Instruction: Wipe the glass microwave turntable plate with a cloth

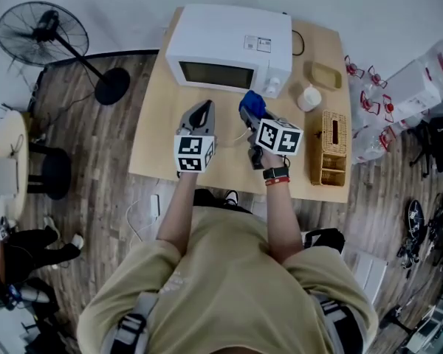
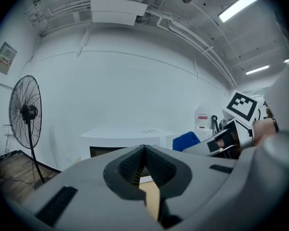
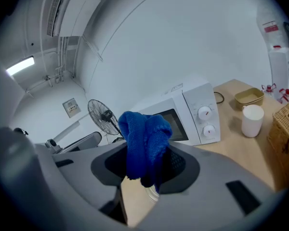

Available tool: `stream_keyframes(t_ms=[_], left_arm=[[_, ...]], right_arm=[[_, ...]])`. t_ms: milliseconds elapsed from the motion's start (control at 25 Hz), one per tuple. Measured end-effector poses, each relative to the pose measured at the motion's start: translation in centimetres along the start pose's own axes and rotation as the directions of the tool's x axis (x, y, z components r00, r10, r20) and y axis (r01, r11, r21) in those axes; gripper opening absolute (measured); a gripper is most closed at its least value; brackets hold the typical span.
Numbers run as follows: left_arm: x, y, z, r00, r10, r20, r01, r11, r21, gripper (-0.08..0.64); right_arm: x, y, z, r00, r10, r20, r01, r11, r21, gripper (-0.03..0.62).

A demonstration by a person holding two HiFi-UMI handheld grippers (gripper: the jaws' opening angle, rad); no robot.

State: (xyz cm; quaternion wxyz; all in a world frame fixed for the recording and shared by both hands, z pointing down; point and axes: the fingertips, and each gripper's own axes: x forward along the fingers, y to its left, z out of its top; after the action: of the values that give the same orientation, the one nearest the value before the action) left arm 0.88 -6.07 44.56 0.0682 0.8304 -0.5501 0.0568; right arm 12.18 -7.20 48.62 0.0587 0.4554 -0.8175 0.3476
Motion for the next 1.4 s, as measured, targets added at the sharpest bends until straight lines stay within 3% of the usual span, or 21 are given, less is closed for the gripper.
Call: stream_keyframes(t_ms=[400, 640, 1120, 1280, 1400], left_arm=[[3.7, 1.4, -2.4, 0.998, -0.031, -0.053, 0.031, 0.999, -0.011, 0.012], [6.3, 3.4, -3.3, 0.993, -0.062, -0.099, 0.063, 0.998, 0.009, 0.012], [9.3, 6.7, -6.5, 0.975, -0.152, -0.162, 0.148, 0.988, -0.038, 0.012], [9.9, 8.5, -7.1, 0.973, -0.153, -0.172, 0.146, 0.988, -0.053, 0.012], [10.6, 10.1, -7.6, 0.973, -0.147, -0.179, 0.137, 0.988, -0.067, 0.012]], right_arm=[[4.1, -2.9, -2.1, 0.996, 0.003, -0.087, 0.004, 0.997, 0.073, 0.164], [7.7, -4.1, -3.0, 0.99, -0.006, -0.144, 0.016, 0.997, 0.072, 0.164], [16.4, -3.6, -6.2, 0.971, 0.024, -0.239, 0.006, 0.992, 0.125, 0.164], [18.7, -3.3, -7.2, 0.964, 0.052, -0.262, -0.006, 0.985, 0.175, 0.163], [20.4, -3.2, -8.2, 0.945, 0.1, -0.311, -0.015, 0.964, 0.266, 0.163]])
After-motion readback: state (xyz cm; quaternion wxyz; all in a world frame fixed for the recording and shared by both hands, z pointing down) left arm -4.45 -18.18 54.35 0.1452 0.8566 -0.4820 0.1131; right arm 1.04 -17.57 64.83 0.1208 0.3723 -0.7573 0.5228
